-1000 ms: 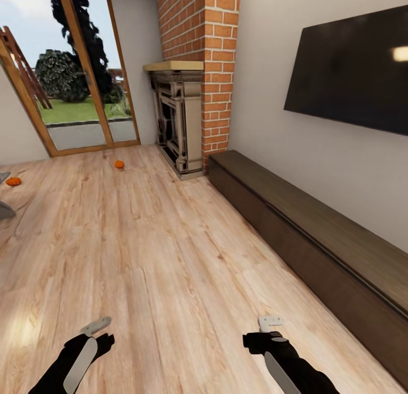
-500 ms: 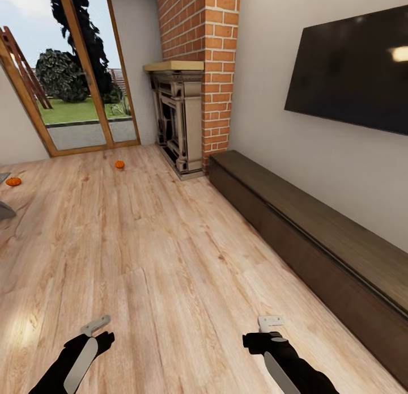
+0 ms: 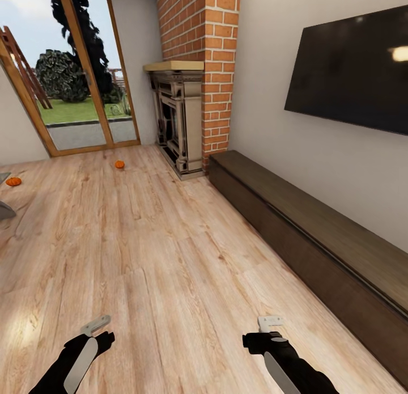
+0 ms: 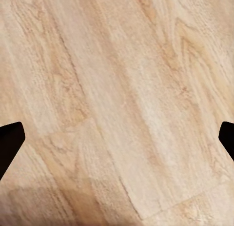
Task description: Place each of the two pumpkins and all three candles from the living room inside a cabinet in the living room (use any cabinet), then make sure every cabinet is closed, and position the cauldron so it is next to a table in the living room.
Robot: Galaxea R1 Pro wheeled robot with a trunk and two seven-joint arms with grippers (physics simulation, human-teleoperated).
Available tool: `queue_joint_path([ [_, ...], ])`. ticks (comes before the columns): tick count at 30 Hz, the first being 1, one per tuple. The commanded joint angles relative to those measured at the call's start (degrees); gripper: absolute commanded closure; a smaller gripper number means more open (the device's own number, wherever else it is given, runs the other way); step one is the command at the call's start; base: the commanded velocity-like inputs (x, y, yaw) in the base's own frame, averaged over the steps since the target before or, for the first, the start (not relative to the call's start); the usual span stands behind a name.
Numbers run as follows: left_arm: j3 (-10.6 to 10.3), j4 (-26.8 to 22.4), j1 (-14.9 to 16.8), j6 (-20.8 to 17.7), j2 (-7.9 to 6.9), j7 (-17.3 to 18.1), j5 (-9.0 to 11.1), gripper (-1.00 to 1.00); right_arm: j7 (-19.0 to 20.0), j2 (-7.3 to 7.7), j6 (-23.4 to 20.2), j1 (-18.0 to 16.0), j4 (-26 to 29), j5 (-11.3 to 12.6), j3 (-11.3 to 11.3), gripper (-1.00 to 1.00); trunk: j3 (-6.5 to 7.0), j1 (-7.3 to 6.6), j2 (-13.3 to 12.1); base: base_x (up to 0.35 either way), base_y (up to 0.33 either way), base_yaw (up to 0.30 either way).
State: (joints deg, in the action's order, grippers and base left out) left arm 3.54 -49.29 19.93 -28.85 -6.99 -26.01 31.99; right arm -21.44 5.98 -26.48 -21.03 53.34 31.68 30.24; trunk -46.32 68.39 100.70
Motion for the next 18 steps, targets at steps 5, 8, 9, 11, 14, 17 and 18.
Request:
queue_joint_path([
  [5,0.0,-0.1,0.0,-0.1,-0.07,-0.4,0.6,-1.00,-0.5,0.08,-0.1,-0.1,0.1,0.6,0.3,-1.00,-0.05,0.00,0.0,0.106,0.022,0.000],
  [8,0.0,-0.1,0.0,-0.1,-0.12,-0.4,0.6,-1.00,-0.5,0.09,-0.1,-0.1,0.1,0.6,0.3,-1.00,-0.05,0.00,0.0,0.256,0.111,0.000],
  [9,0.0,-0.1,0.0,-0.1,-0.12,-0.4,0.6,-1.00,-0.5,0.09,-0.1,-0.1,0.1,0.6,0.3,-1.00,-0.05,0.00,0.0,0.278,0.149,0.000],
  [11,0.0,-0.1,0.0,-0.1,-0.13,-0.4,0.6,-1.00,-0.5,0.09,-0.1,-0.1,0.1,0.6,0.3,-1.00,-0.05,0.00,0.0,0.282,0.161,0.000],
  [14,0.0,-0.1,0.0,-0.1,-0.13,-0.4,0.6,-1.00,-0.5,0.09,-0.1,-0.1,0.1,0.6,0.3,-1.00,-0.05,0.00,0.0,0.286,0.169,0.000],
  [17,0.0,-0.1,0.0,-0.1,-0.13,-0.4,0.6,-1.00,-0.5,0.09,-0.1,-0.1,0.2,0.6,0.3,-1.00,-0.05,0.00,0.0,0.287,0.170,0.000],
  [18,0.0,-0.1,0.0,-0.1,-0.13,-0.4,0.6,-1.00,-0.5,0.09,-0.1,-0.1,0.2,0.6,0.3,-1.00,-0.05,0.00,0.0,0.287,0.167,0.000],
])
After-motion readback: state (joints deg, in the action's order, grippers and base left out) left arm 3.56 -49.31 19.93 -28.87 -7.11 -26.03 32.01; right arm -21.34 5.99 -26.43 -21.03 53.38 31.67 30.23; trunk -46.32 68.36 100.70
